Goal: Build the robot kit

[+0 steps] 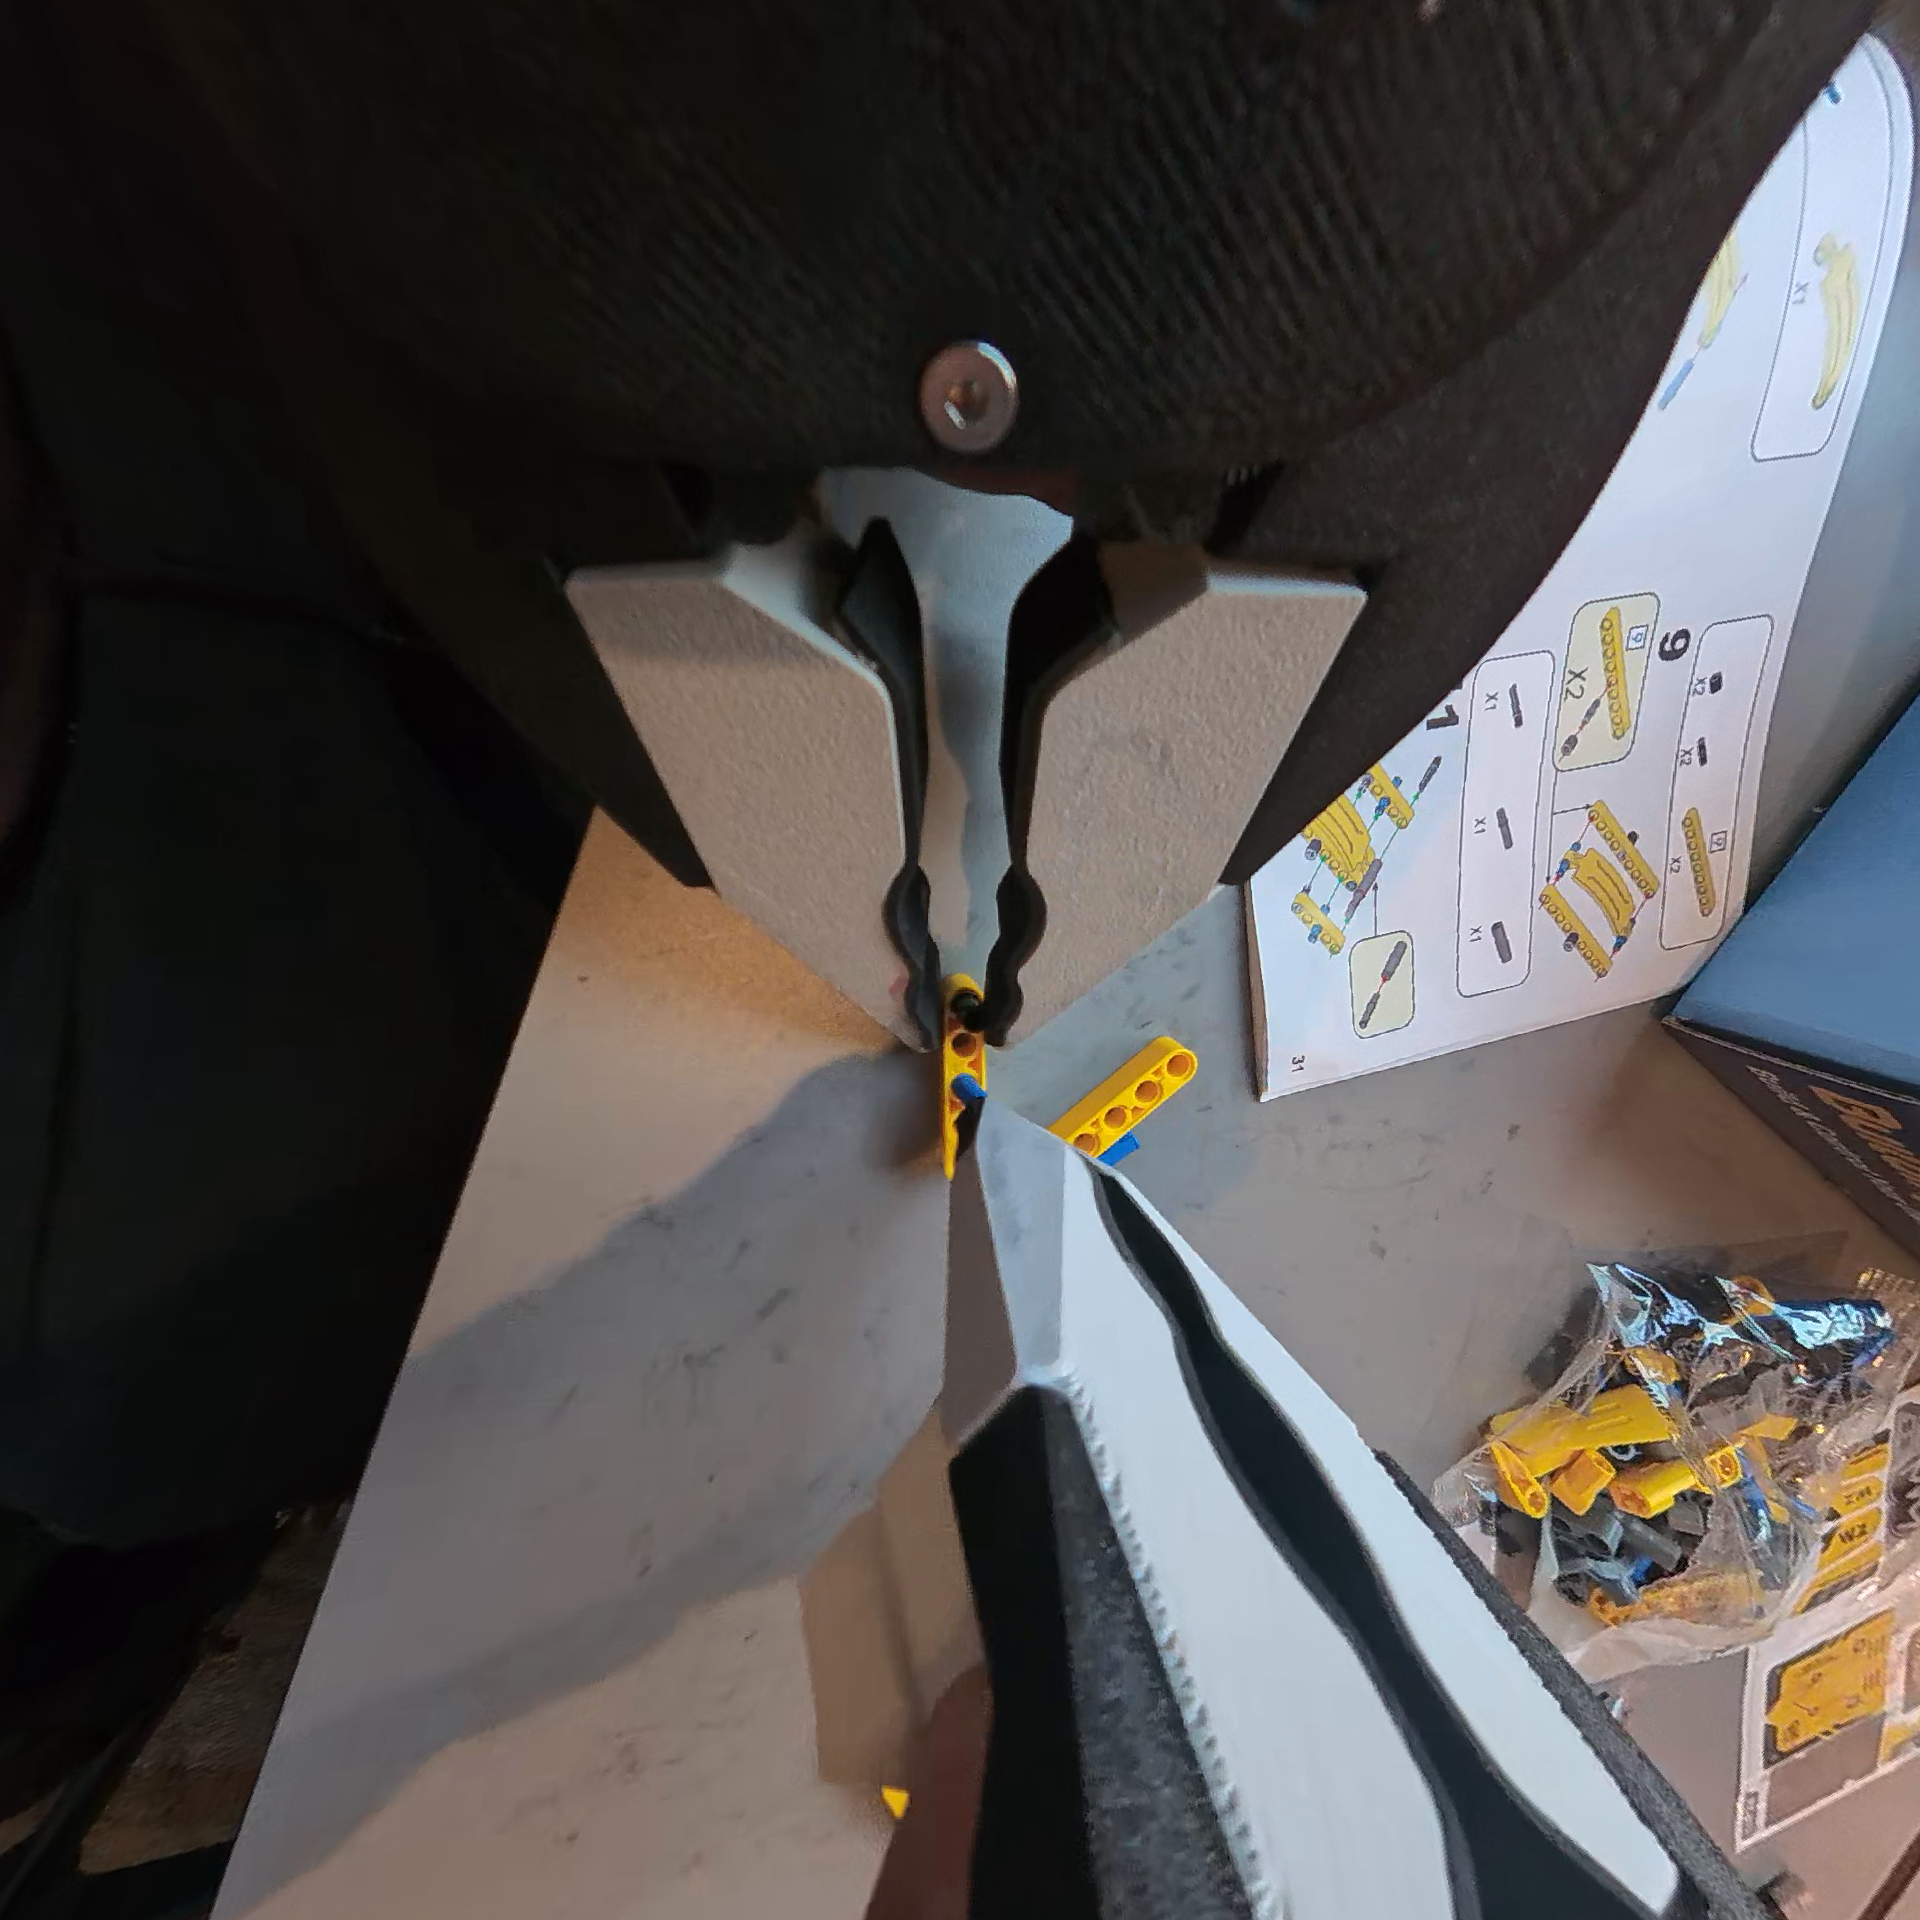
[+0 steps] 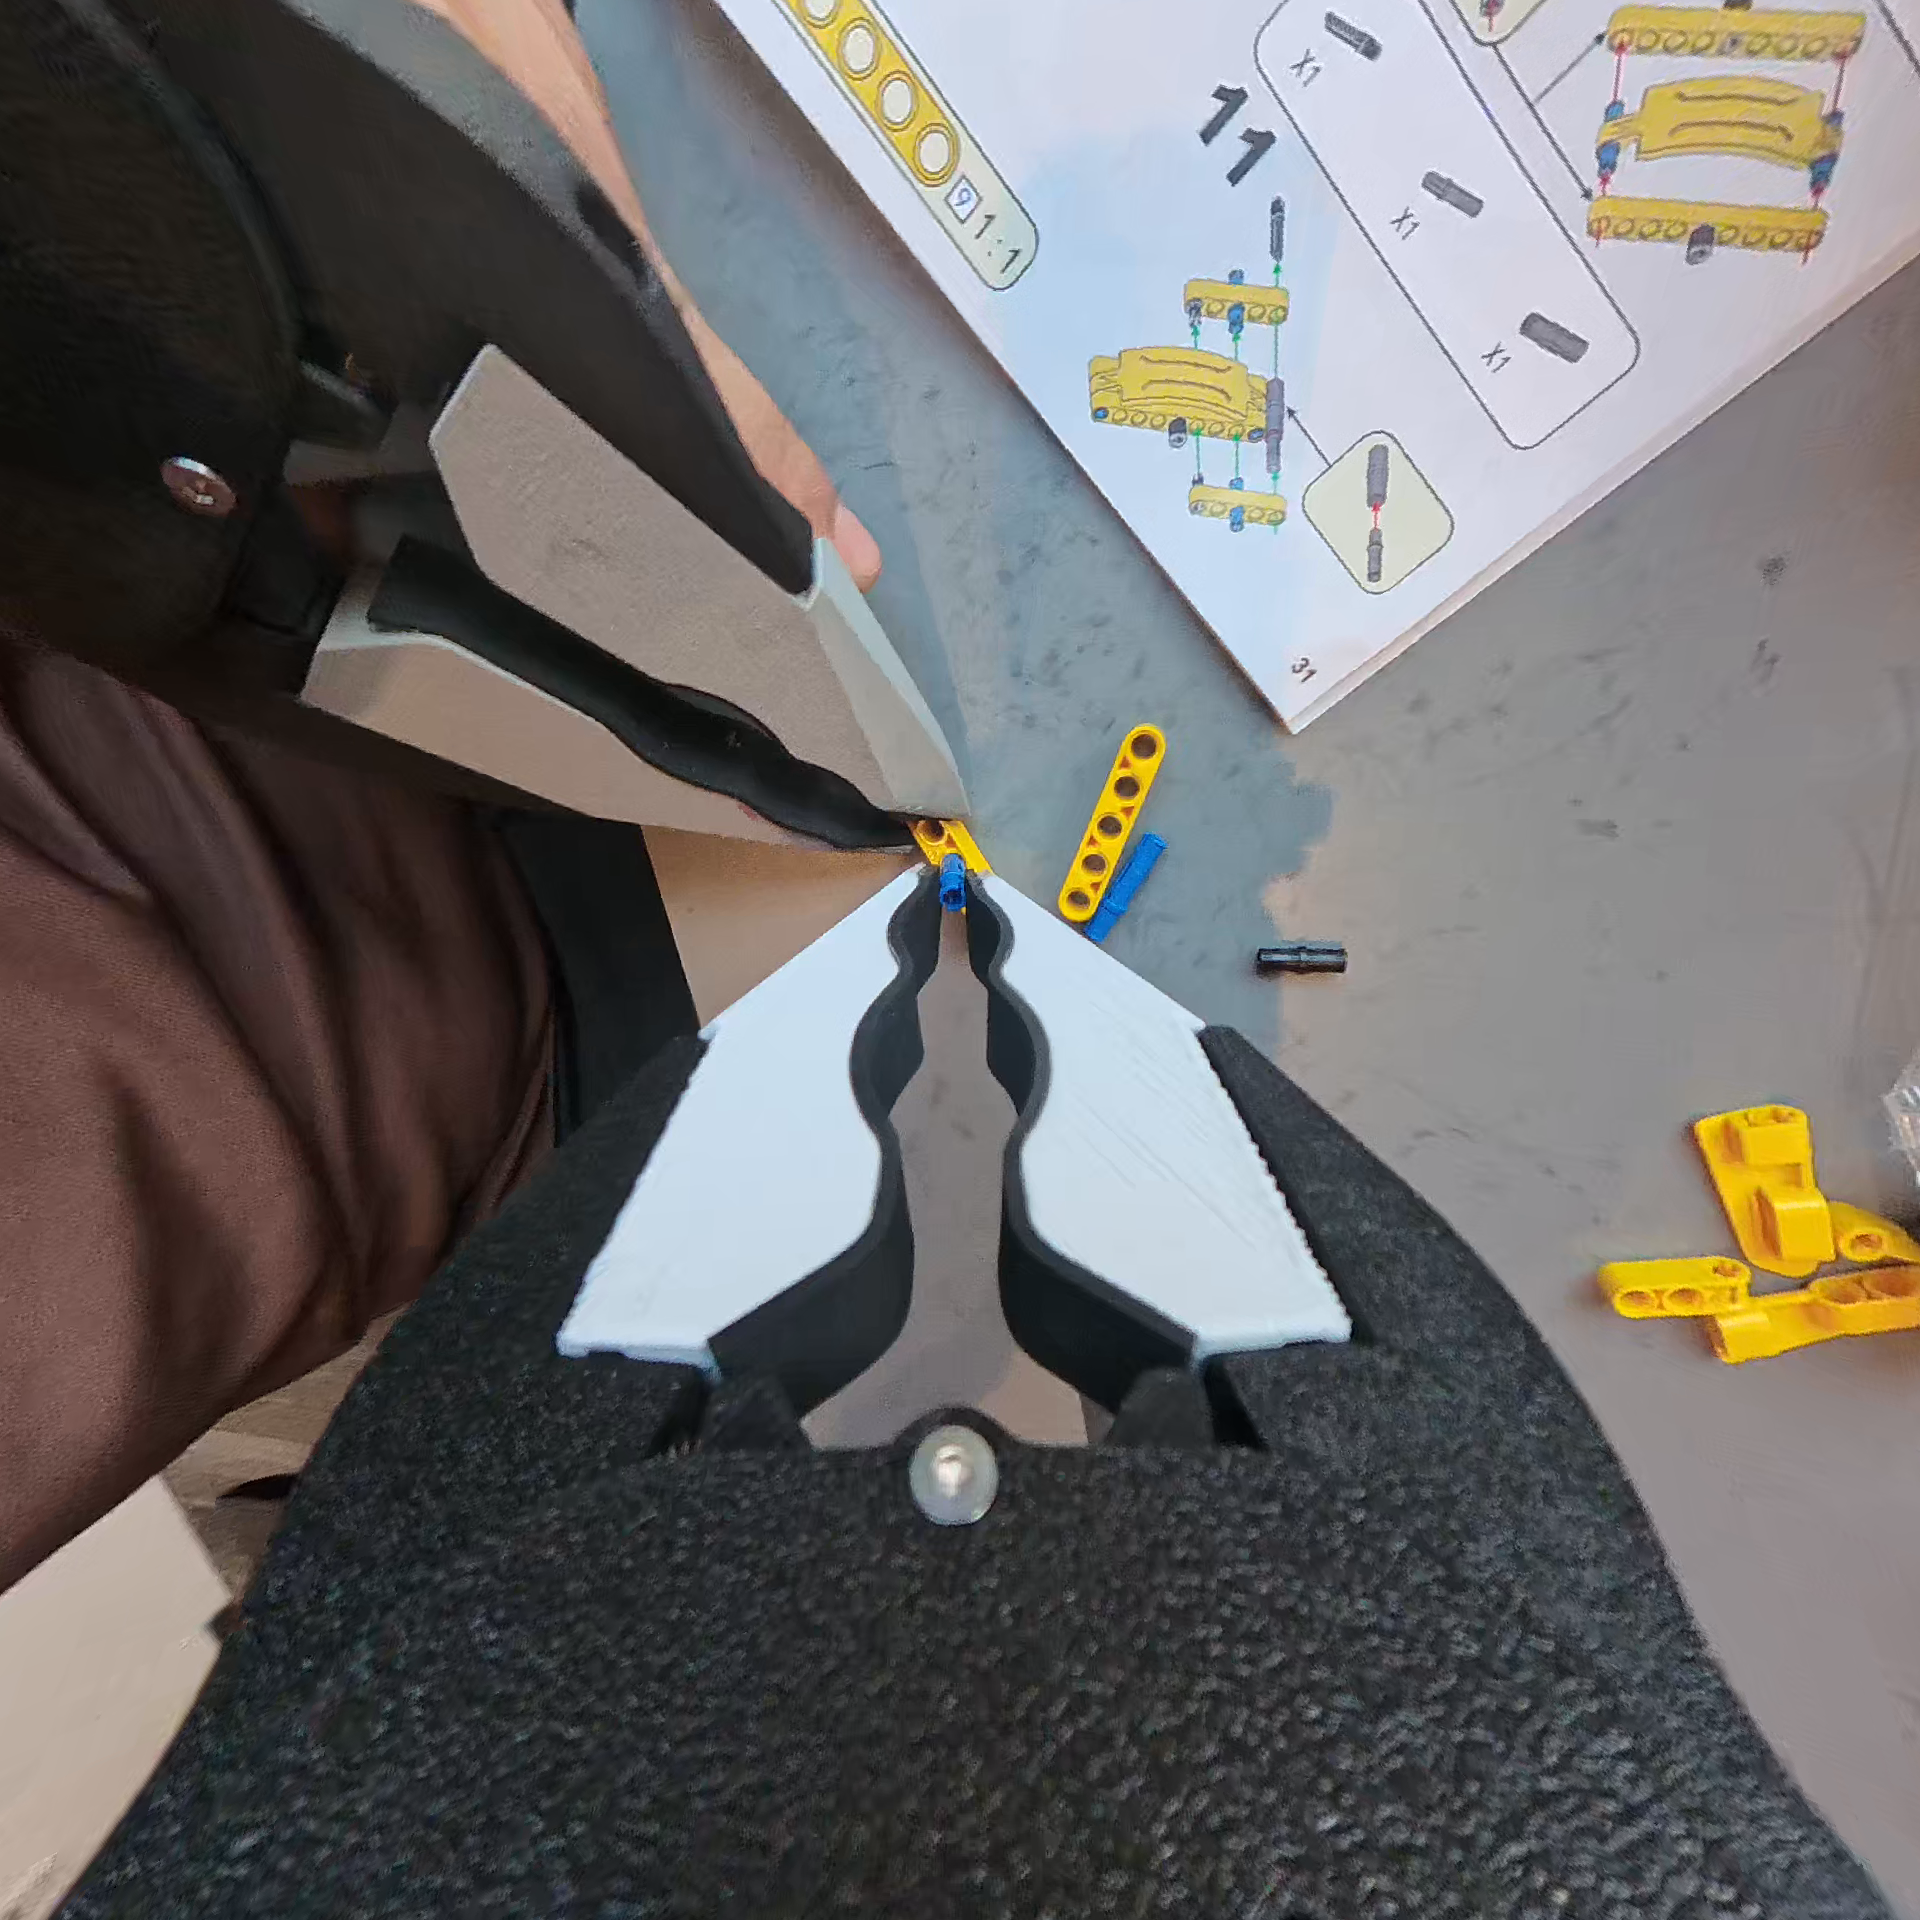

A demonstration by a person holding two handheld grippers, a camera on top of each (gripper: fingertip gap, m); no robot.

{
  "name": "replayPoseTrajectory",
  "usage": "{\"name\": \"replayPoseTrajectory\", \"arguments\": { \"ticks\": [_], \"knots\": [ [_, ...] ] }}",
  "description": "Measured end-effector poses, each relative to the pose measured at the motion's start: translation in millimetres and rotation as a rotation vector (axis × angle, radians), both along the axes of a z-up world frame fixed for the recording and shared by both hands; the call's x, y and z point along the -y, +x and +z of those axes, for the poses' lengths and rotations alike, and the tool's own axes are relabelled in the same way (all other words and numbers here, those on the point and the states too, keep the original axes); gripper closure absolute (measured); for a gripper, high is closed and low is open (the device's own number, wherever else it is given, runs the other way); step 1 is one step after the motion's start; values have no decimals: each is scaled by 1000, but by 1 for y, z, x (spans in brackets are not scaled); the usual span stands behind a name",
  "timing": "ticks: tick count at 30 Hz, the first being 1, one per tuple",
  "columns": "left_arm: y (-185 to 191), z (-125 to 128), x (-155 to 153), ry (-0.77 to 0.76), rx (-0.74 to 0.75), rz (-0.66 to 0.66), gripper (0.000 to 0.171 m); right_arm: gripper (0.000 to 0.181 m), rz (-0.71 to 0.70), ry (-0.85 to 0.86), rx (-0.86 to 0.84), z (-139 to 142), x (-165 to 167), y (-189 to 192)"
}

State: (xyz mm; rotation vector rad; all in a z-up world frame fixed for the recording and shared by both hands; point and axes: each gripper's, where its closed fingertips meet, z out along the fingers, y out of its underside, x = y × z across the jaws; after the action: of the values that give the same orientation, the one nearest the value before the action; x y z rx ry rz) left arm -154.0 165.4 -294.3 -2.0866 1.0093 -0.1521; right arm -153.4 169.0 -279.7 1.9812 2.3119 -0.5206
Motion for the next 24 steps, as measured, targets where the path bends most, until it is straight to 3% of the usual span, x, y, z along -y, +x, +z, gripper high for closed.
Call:
{"name": "replayPoseTrajectory", "arguments": {
  "ticks": [7, 12, 24],
  "knots": [
    [0, 0, 0, 4, -4, 0, 166, 177, -48, -60, 27, 0, 0, -1],
    [0, 0, 0, 7, -7, 0, 166, 177, 28, 27, -1, 0, 1, -1],
    [0, 0, 0, 13, -12, -2, 166, 177, 27, 103, -141, 1, 2, -2]
  ]
}}
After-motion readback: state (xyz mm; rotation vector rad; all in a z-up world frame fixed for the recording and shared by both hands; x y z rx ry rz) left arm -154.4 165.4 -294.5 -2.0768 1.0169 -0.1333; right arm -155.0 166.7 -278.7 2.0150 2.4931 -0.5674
